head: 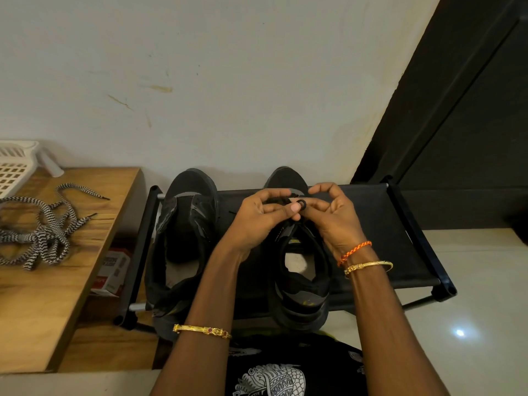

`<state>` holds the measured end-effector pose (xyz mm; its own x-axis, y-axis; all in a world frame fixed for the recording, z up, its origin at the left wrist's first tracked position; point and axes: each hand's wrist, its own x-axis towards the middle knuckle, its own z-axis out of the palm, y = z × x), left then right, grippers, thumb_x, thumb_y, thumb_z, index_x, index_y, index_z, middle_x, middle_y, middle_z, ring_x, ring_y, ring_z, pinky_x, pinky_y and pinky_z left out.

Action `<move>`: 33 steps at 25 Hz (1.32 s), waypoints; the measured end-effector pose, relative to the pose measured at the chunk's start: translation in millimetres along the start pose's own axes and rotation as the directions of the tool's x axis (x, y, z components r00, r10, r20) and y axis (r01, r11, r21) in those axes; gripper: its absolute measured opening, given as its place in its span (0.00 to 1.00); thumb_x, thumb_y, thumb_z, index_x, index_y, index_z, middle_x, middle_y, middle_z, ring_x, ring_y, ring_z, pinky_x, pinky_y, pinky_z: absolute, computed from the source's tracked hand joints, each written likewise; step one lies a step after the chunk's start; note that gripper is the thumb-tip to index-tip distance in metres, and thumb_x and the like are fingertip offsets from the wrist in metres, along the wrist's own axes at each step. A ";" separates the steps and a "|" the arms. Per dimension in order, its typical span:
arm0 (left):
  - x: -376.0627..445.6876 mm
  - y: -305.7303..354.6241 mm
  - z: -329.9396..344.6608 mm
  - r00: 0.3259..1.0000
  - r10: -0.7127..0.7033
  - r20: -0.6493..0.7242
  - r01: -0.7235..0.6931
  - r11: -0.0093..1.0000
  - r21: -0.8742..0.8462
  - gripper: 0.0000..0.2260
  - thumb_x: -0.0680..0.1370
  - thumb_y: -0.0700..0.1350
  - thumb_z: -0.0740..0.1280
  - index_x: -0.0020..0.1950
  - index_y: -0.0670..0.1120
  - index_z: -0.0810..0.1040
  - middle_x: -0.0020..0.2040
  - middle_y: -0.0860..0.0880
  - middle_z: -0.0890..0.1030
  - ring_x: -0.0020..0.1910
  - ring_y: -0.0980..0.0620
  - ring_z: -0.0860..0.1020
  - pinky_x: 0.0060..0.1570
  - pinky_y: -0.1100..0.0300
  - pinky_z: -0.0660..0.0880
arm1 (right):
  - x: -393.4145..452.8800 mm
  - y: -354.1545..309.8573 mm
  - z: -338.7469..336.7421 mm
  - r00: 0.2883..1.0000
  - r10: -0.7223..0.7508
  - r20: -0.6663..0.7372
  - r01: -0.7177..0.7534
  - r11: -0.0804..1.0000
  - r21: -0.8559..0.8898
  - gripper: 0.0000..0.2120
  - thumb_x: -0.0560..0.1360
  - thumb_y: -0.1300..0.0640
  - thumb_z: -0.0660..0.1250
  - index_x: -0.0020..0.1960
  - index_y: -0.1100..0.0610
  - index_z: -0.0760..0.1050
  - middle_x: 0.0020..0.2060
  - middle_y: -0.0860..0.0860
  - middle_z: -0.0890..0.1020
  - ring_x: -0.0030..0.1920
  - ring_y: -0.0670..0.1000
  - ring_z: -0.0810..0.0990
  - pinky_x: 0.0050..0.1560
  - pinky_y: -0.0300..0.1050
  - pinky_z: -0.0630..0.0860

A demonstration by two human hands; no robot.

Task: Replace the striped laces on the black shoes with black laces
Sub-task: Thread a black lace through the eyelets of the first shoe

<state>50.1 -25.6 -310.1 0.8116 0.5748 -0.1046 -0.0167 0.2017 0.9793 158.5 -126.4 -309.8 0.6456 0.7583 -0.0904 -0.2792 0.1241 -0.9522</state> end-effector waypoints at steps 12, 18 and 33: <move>-0.9 0.6 -2.4 0.980 0.191 -0.060 -0.178 0.969 0.174 0.12 0.74 0.34 0.69 0.57 0.37 0.80 0.46 0.44 0.84 0.46 0.55 0.83 0.48 0.67 0.77 | 1.4 -2.8 -8.1 0.990 -0.097 0.102 0.117 0.969 -0.218 0.07 0.73 0.70 0.65 0.50 0.66 0.78 0.34 0.48 0.85 0.36 0.44 0.83 0.40 0.35 0.79; -2.7 4.1 -6.3 0.879 0.475 0.045 -0.385 0.650 0.655 0.11 0.71 0.36 0.72 0.54 0.39 0.82 0.45 0.48 0.84 0.42 0.75 0.74 0.44 0.79 0.68 | 5.0 -0.5 -3.6 0.999 -0.028 0.029 0.035 0.963 -0.268 0.05 0.74 0.68 0.66 0.47 0.61 0.79 0.29 0.47 0.82 0.31 0.41 0.80 0.35 0.32 0.76; -5.7 3.0 -4.0 0.837 0.532 0.128 -0.305 0.258 0.917 0.05 0.77 0.43 0.66 0.47 0.47 0.82 0.39 0.55 0.78 0.45 0.53 0.65 0.44 0.54 0.64 | 7.2 -0.1 -0.6 0.990 0.028 -0.136 -0.062 0.966 -0.251 0.01 0.75 0.59 0.68 0.46 0.55 0.79 0.37 0.50 0.81 0.34 0.43 0.78 0.34 0.34 0.74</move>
<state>43.0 -25.1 -307.3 0.7451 0.4867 0.4561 0.2839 -0.8502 0.4433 163.6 -121.3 -310.5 0.7282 0.6675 -0.1558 -0.1313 -0.0873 -0.9875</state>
